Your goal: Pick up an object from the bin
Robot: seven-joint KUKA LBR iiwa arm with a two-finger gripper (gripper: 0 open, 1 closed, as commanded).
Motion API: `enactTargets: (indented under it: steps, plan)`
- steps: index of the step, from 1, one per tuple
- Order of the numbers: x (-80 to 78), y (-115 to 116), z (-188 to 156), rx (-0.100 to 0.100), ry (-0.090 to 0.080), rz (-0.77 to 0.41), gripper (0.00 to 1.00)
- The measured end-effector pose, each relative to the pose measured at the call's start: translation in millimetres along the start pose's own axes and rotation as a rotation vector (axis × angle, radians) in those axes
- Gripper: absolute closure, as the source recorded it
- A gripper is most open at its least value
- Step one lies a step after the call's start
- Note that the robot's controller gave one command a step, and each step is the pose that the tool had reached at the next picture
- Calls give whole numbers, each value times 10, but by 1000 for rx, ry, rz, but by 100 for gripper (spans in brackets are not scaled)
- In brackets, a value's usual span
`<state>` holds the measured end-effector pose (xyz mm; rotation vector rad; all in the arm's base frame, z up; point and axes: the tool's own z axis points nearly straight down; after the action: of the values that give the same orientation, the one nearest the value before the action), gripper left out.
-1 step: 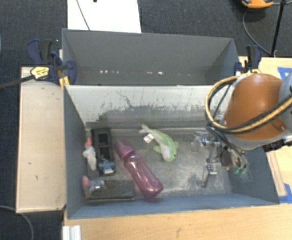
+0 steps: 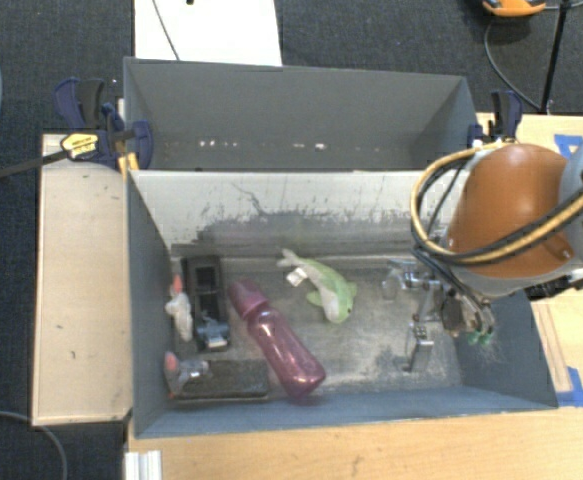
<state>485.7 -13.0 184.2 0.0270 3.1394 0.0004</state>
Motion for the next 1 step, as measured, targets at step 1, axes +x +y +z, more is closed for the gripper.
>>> enactTargets:
  steps: [1]
  plan:
    - [-87, 26, 58, 1, -5, -5, 0]
